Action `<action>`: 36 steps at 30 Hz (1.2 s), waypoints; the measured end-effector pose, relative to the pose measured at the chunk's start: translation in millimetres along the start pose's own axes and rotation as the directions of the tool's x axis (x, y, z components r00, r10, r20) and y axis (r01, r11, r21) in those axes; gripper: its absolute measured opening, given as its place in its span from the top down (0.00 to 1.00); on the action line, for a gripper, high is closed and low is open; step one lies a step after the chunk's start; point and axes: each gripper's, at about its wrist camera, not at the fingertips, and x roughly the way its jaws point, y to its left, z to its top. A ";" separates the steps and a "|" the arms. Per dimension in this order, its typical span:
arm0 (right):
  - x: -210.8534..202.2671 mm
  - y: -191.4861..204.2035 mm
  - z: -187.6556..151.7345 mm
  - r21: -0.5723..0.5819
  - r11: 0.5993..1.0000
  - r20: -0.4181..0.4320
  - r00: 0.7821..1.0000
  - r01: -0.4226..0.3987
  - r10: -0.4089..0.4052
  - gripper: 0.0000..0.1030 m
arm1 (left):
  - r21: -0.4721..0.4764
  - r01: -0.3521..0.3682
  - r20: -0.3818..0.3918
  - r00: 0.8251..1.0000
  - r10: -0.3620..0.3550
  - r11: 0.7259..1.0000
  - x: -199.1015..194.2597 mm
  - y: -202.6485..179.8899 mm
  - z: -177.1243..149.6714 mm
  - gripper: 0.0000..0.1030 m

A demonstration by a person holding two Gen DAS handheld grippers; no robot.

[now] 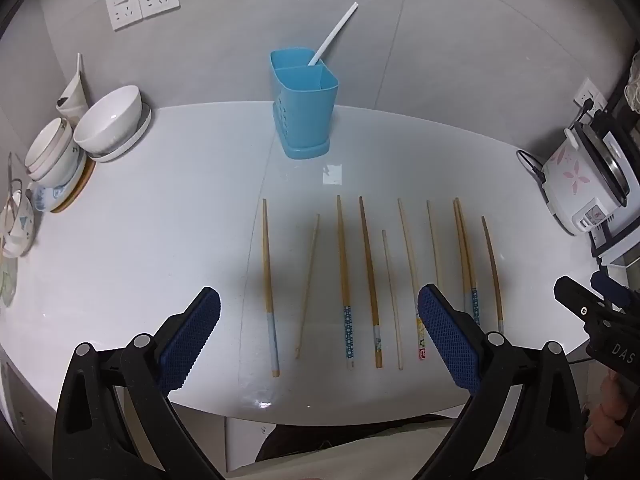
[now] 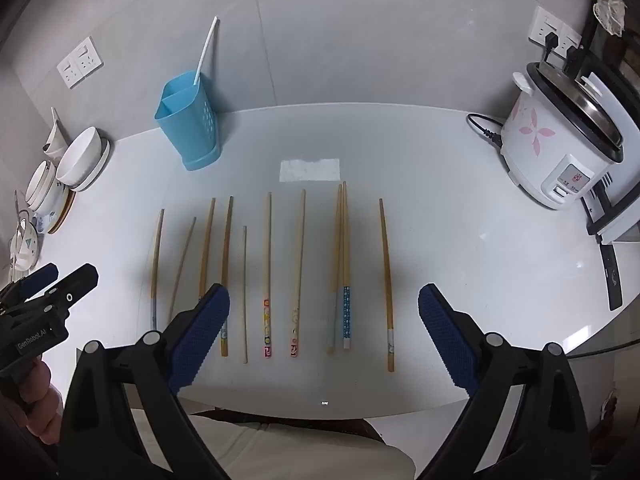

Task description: Organize utensils

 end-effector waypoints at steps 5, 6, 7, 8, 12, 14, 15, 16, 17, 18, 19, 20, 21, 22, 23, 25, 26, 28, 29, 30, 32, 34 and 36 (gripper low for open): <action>0.0 1.5 -0.3 -0.003 1.000 -0.003 1.000 -0.008 0.008 0.11 | 0.010 0.009 -0.003 1.000 -0.009 1.000 0.6 -3.7 0.0 0.06; 0.6 1.2 -0.3 0.000 1.000 -0.005 1.000 -0.010 0.010 0.11 | 0.014 0.013 -0.001 1.000 -0.013 1.000 0.4 -5.1 -0.1 0.06; 0.5 1.2 -0.4 0.001 1.000 -0.006 1.000 -0.011 0.011 0.11 | 0.018 0.016 0.003 1.000 -0.016 1.000 0.1 -6.8 -0.2 0.06; 1.0 1.1 -0.4 0.002 1.000 -0.007 1.000 -0.012 0.012 0.11 | 0.023 0.019 0.004 1.000 -0.019 1.000 0.0 -8.5 -0.3 0.06; -0.9 0.6 0.4 0.002 1.000 -0.009 1.000 -0.010 0.010 0.11 | 0.003 0.028 -0.001 1.000 -0.028 1.000 -0.2 2.9 -1.9 0.06; 1.8 -1.0 -0.2 0.004 1.000 -0.009 1.000 -0.009 0.009 0.11 | 0.001 0.009 -0.001 1.000 -0.009 1.000 0.8 -0.8 -1.1 0.06; 1.4 -0.5 -1.5 0.003 1.000 -0.009 1.000 -0.009 0.009 0.11 | 0.002 0.011 -0.001 1.000 -0.011 1.000 0.5 -1.2 -0.7 0.06; 1.5 -0.4 -1.5 0.002 1.000 -0.009 1.000 -0.009 0.009 0.11 | 0.002 0.010 -0.001 1.000 -0.010 1.000 1.2 -1.8 -0.5 0.06; 1.1 -0.6 -1.3 0.001 1.000 -0.009 1.000 -0.009 0.009 0.11 | 0.002 0.012 -0.002 1.000 -0.012 1.000 0.6 -1.3 -0.1 0.06; 0.1 -0.3 0.4 0.001 1.000 -0.011 1.000 -0.009 0.009 0.11 | 0.003 0.014 -0.003 1.000 -0.014 1.000 0.7 -1.0 0.1 0.06; -0.4 0.0 1.5 0.001 1.000 -0.012 1.000 -0.010 0.010 0.11 | 0.003 0.016 -0.003 1.000 -0.016 1.000 0.1 0.2 -0.2 0.06; -0.6 -0.1 1.2 0.001 1.000 -0.012 1.000 -0.010 0.010 0.11 | 0.005 0.016 -0.004 1.000 -0.016 1.000 0.4 -0.6 0.1 0.06; -0.3 -0.1 0.9 0.001 1.000 -0.011 1.000 -0.008 0.008 0.11 | 0.007 0.015 -0.004 1.000 -0.015 1.000 0.4 -1.1 0.1 0.06; -0.1 -0.1 0.9 0.001 1.000 -0.011 1.000 -0.009 0.009 0.11 | 0.008 0.014 -0.004 1.000 -0.014 1.000 0.5 -1.8 -0.2 0.06; 0.2 -0.4 0.8 0.002 1.000 -0.010 1.000 -0.009 0.009 0.11 | 0.009 0.014 -0.004 1.000 -0.014 1.000 0.3 -1.9 -0.7 0.06; 1.7 -0.3 0.9 0.004 1.000 -0.014 1.000 -0.010 0.010 0.11 | 0.009 0.012 -0.009 1.000 -0.012 1.000 1.4 -2.7 -0.7 0.06; -0.1 -1.1 -0.1 0.004 1.000 -0.014 1.000 -0.011 0.011 0.11 | 0.009 0.008 -0.012 1.000 -0.007 1.000 2.0 -2.7 -0.8 0.06; 0.4 -1.1 -0.3 0.003 1.000 -0.012 1.000 -0.011 0.011 0.11 | 0.006 0.008 -0.011 1.000 -0.008 1.000 1.4 -2.4 -1.1 0.06; 1.1 -1.2 -0.5 0.003 1.000 -0.011 1.000 -0.011 0.011 0.11 | 0.006 0.007 -0.009 1.000 -0.007 1.000 1.1 -2.4 -1.3 0.06; 0.4 -1.9 0.0 0.005 1.000 -0.013 1.000 -0.012 0.012 0.11 | 0.006 0.007 -0.008 1.000 -0.007 1.000 0.9 -2.6 -1.4 0.06; 1.0 -2.3 -0.1 0.005 1.000 -0.013 1.000 -0.012 0.012 0.11 | 0.006 0.007 -0.008 1.000 -0.006 1.000 1.2 -2.9 -1.7 0.06; 0.8 -2.9 0.0 0.006 1.000 -0.015 1.000 -0.013 0.013 0.11 | 0.003 0.010 -0.010 1.000 -0.010 1.000 0.9 -3.0 -2.2 0.06; 0.2 -2.4 -1.0 0.007 1.000 -0.014 1.000 -0.012 0.012 0.11 | 0.005 0.009 -0.010 1.000 -0.009 1.000 0.6 -3.2 -1.5 0.06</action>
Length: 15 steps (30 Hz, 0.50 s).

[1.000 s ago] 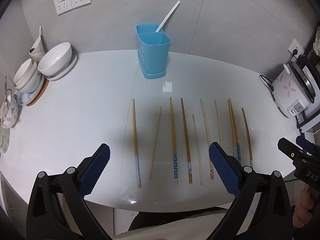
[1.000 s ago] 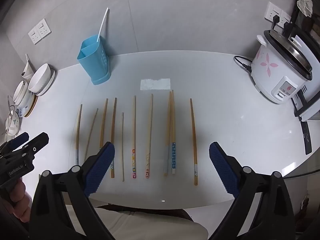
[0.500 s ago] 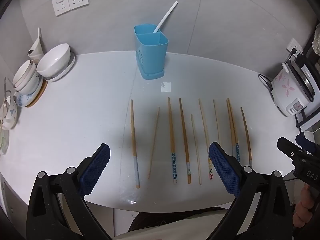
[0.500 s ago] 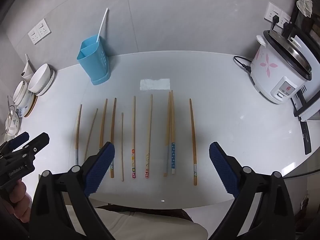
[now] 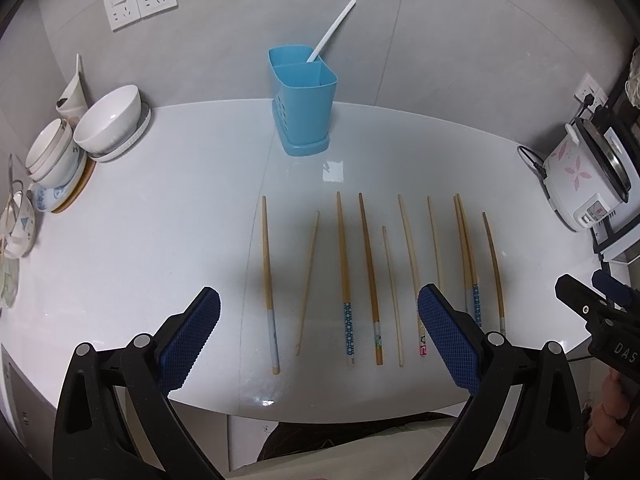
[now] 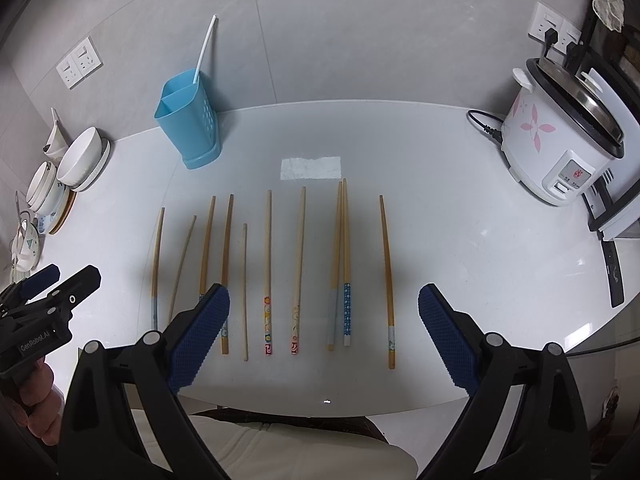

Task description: Organize utensils

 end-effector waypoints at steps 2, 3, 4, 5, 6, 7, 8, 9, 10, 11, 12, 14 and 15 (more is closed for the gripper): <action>0.2 0.9 -0.6 0.000 1.000 0.003 1.000 -0.002 0.002 0.11 | 0.001 0.001 0.000 1.000 -0.001 1.000 -0.3 -0.4 0.5 0.06; 0.2 1.4 -0.8 -0.001 1.000 0.003 1.000 -0.003 0.003 0.11 | 0.002 0.000 0.000 1.000 0.000 1.000 -0.4 -0.9 0.7 0.06; 0.1 1.5 -0.7 0.000 1.000 0.003 1.000 -0.002 0.002 0.11 | 0.002 -0.001 0.000 1.000 0.001 1.000 0.0 -1.8 1.2 0.06; 0.0 1.6 -0.6 0.000 1.000 0.004 1.000 -0.002 0.002 0.11 | 0.003 -0.001 0.000 1.000 0.001 1.000 -0.1 -2.1 1.5 0.06; 0.2 2.4 -0.9 0.001 1.000 0.004 1.000 -0.004 0.004 0.11 | 0.005 -0.001 0.000 1.000 0.001 1.000 0.0 -2.5 1.7 0.06; -0.4 2.7 -1.1 0.002 1.000 0.004 1.000 -0.005 0.005 0.11 | 0.006 0.000 0.000 1.000 0.000 1.000 0.0 -2.8 1.5 0.06; -0.5 3.1 -1.4 0.002 1.000 0.004 1.000 -0.006 0.006 0.11 | 0.007 -0.001 0.001 1.000 0.001 1.000 0.0 -3.2 1.5 0.06; -0.5 4.3 -1.8 0.002 1.000 0.004 1.000 -0.008 0.008 0.11 | 0.009 -0.003 0.001 1.000 0.003 1.000 -0.1 -3.3 1.2 0.06; -1.0 4.5 -2.2 0.002 1.000 0.005 1.000 -0.009 0.009 0.11 | 0.009 -0.004 0.002 1.000 0.004 1.000 -0.4 -3.3 1.1 0.06; -1.1 4.9 -2.5 0.002 1.000 0.005 1.000 -0.009 0.009 0.11 | 0.010 -0.004 0.004 1.000 0.004 1.000 -0.8 -3.0 0.9 0.06; -1.0 4.2 -2.3 0.002 1.000 0.004 1.000 -0.011 0.011 0.11 | 0.010 -0.005 0.005 1.000 0.005 1.000 -1.0 -2.8 0.6 0.06; -0.8 4.5 -2.5 0.002 1.000 0.002 1.000 -0.011 0.011 0.11 | 0.010 -0.003 0.002 1.000 0.003 1.000 -0.1 -2.8 0.6 0.06; -1.0 4.9 -2.7 0.003 1.000 0.002 1.000 -0.012 0.012 0.11 | 0.011 -0.002 0.003 1.000 0.002 1.000 -0.7 -2.6 0.0 0.06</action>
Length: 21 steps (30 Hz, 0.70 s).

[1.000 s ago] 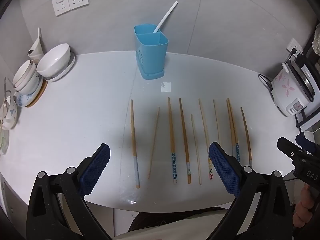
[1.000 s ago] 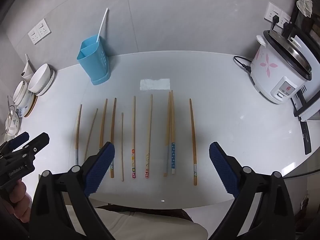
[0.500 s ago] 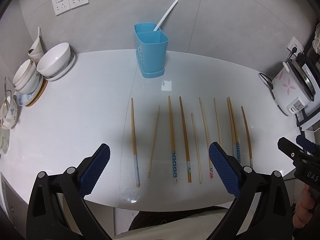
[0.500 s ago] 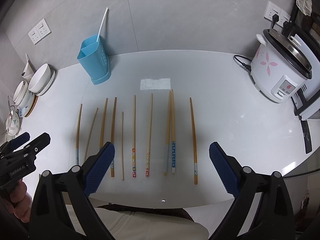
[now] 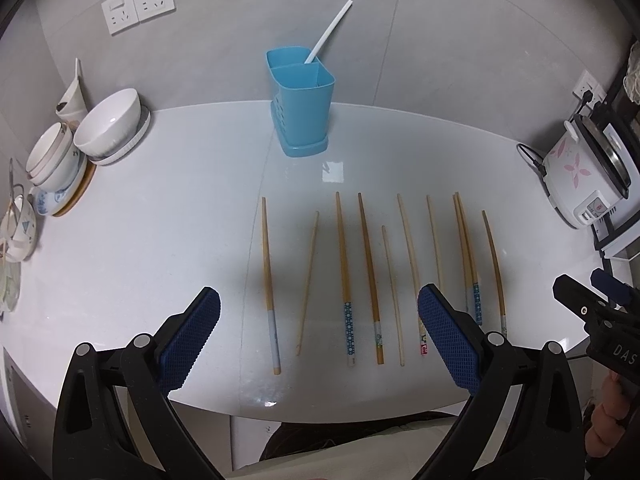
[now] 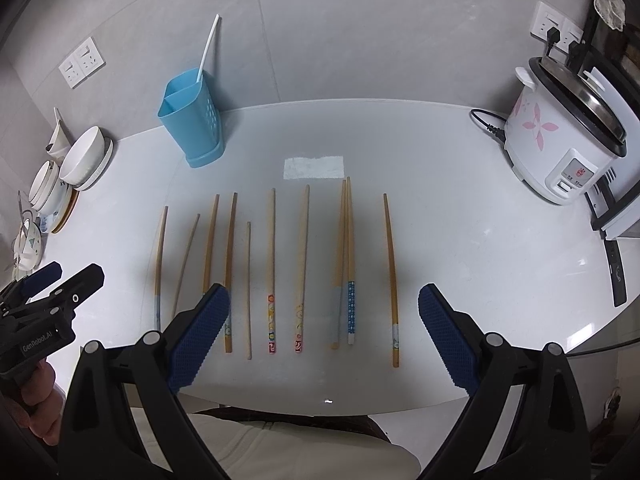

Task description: Organize utensils

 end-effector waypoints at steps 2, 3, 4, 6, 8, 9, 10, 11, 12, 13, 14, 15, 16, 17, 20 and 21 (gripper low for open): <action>0.6 -0.3 0.1 0.000 1.000 0.000 1.000 0.002 -0.002 0.11 | 0.002 0.001 -0.001 1.000 -0.001 1.000 -0.2 0.0 0.0 0.06; 0.8 0.8 -0.4 0.001 1.000 -0.001 1.000 0.000 0.000 0.11 | 0.002 0.001 -0.001 1.000 -0.001 1.000 -0.2 0.3 -0.2 0.06; 0.7 -0.4 -0.6 -0.001 1.000 0.000 1.000 -0.001 0.001 0.11 | 0.003 0.003 0.000 1.000 -0.003 1.000 -0.1 0.8 -0.4 0.06; 0.6 1.0 -1.3 -0.003 1.000 0.000 1.000 -0.001 0.001 0.11 | 0.003 0.004 0.000 1.000 -0.004 1.000 0.1 0.1 -0.7 0.06; 0.6 1.1 -1.2 -0.002 1.000 0.000 1.000 -0.001 0.001 0.11 | 0.005 0.005 -0.001 1.000 -0.005 1.000 0.0 -0.1 -0.7 0.06; 0.7 1.9 -1.6 -0.001 1.000 -0.001 1.000 -0.002 0.002 0.11 | 0.006 0.005 0.000 1.000 -0.005 1.000 -0.2 0.0 -1.0 0.06; 0.7 1.4 -1.6 -0.002 1.000 0.000 1.000 -0.001 0.001 0.11 | 0.006 0.003 -0.001 1.000 -0.003 1.000 -0.1 -0.4 -1.1 0.06; 0.7 1.3 -1.6 -0.003 1.000 0.001 1.000 -0.001 0.001 0.11 | 0.005 0.005 -0.002 1.000 -0.005 1.000 -0.1 -0.2 -1.1 0.06; 0.7 1.5 -1.6 -0.005 1.000 0.001 1.000 -0.001 0.001 0.11 | 0.005 0.006 -0.001 1.000 -0.006 1.000 -0.3 -0.2 -0.8 0.06; 0.5 2.0 -2.0 -0.006 1.000 0.002 1.000 -0.001 0.001 0.11 | 0.005 0.007 -0.001 1.000 -0.007 1.000 -0.3 -0.1 -0.7 0.06; 0.7 1.5 -1.6 -0.005 1.000 0.002 1.000 -0.002 0.002 0.11 | 0.005 0.011 -0.002 1.000 -0.011 1.000 0.4 0.0 -0.8 0.06; 0.5 2.1 -1.9 -0.006 1.000 0.003 1.000 -0.004 0.004 0.11 | 0.005 0.015 -0.003 1.000 -0.015 1.000 0.6 -0.2 -0.8 0.06; 0.5 2.4 -1.9 -0.006 1.000 0.003 1.000 -0.004 0.004 0.11 | 0.007 0.014 -0.002 1.000 -0.014 1.000 0.6 -0.7 -0.8 0.06; 0.3 2.4 -1.8 -0.006 1.000 0.003 1.000 -0.003 0.003 0.11 | 0.010 0.014 0.000 1.000 -0.014 1.000 0.6 -1.9 -0.8 0.06; 0.3 1.3 -0.4 -0.002 1.000 0.005 1.000 -0.003 0.003 0.11 | 0.015 0.011 0.006 1.000 -0.012 1.000 -0.7 -3.6 -0.1 0.06; 0.5 1.2 -0.3 -0.001 1.000 0.005 1.000 -0.003 0.003 0.11 | 0.016 0.010 0.007 1.000 -0.011 1.000 -0.6 -4.0 0.2 0.06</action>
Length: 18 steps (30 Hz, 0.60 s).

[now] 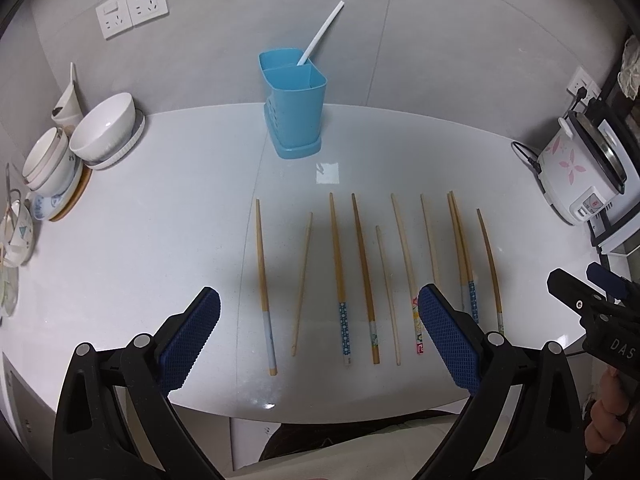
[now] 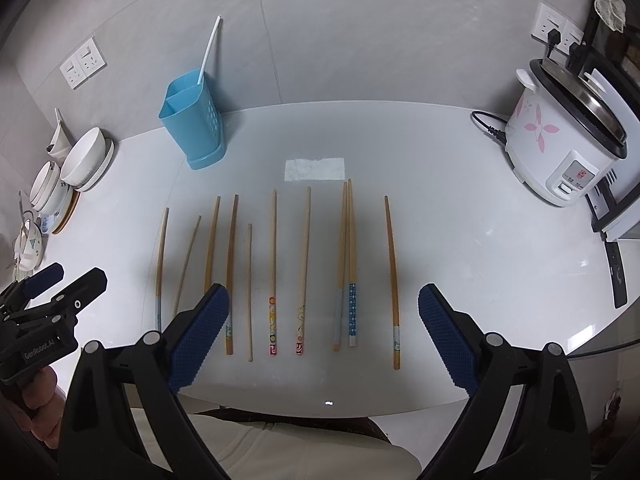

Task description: Organize utensils

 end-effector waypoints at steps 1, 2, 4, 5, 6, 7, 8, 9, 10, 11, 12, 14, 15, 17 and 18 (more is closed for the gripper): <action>0.3 0.0 0.1 0.001 1.000 -0.001 1.000 0.000 0.000 0.11 | 0.000 0.001 -0.001 1.000 -0.001 1.000 0.3 -0.3 0.0 0.06; 0.6 0.1 0.4 0.001 1.000 -0.001 1.000 0.000 0.000 0.11 | -0.001 0.002 -0.003 1.000 -0.002 1.000 1.0 -0.1 0.0 0.06; 0.5 -0.2 0.5 0.000 1.000 0.000 1.000 -0.001 0.001 0.11 | -0.005 0.001 -0.006 1.000 -0.002 1.000 2.1 0.6 0.2 0.06; 0.5 -0.6 0.4 0.000 1.000 -0.001 1.000 -0.001 0.001 0.11 | -0.006 0.002 -0.006 1.000 -0.002 1.000 2.2 0.8 0.2 0.06; 0.5 -0.6 0.2 0.000 1.000 -0.002 1.000 -0.001 0.001 0.11 | -0.007 0.002 -0.005 1.000 -0.002 1.000 2.1 1.0 0.2 0.06; 0.7 -0.2 0.0 0.000 1.000 -0.003 1.000 -0.001 0.001 0.11 | -0.007 0.001 -0.005 1.000 -0.001 1.000 2.0 0.9 0.5 0.06; 0.3 -0.3 -0.5 0.000 1.000 -0.001 1.000 -0.001 0.001 0.11 | -0.007 0.000 -0.005 1.000 0.000 1.000 2.3 1.0 0.7 0.06; 0.4 0.0 -0.7 -0.001 1.000 0.000 1.000 0.000 0.000 0.11 | -0.007 0.001 -0.005 1.000 -0.001 1.000 2.2 1.2 0.7 0.06; 0.4 0.0 -0.7 -0.001 1.000 0.000 1.000 0.000 0.000 0.11 | -0.008 0.000 -0.005 1.000 0.000 1.000 2.7 1.3 0.9 0.06; 0.5 0.1 -0.7 0.000 1.000 0.000 1.000 0.000 0.000 0.11 | -0.008 0.000 -0.007 1.000 0.000 1.000 2.9 1.3 1.0 0.06; 0.8 0.4 -0.7 -0.001 1.000 -0.001 1.000 0.000 0.000 0.11 | -0.008 0.000 -0.008 1.000 0.000 1.000 3.2 1.3 1.2 0.06; 1.2 0.4 0.4 -0.001 1.000 -0.002 1.000 0.000 0.000 0.11 | -0.008 0.000 -0.006 1.000 0.000 1.000 3.2 1.2 0.8 0.06; 1.6 0.6 0.4 -0.001 1.000 -0.003 1.000 0.000 0.000 0.11 | -0.007 -0.001 -0.007 1.000 0.001 1.000 3.3 1.1 0.7 0.06; 2.7 0.6 1.5 0.001 1.000 -0.005 1.000 0.001 -0.001 0.11 | -0.007 0.001 -0.007 1.000 -0.001 1.000 3.4 1.0 1.1 0.06; 3.3 0.6 2.0 0.003 1.000 -0.006 1.000 0.001 -0.001 0.11 | -0.006 0.001 -0.007 1.000 -0.001 1.000 3.7 1.0 1.2 0.06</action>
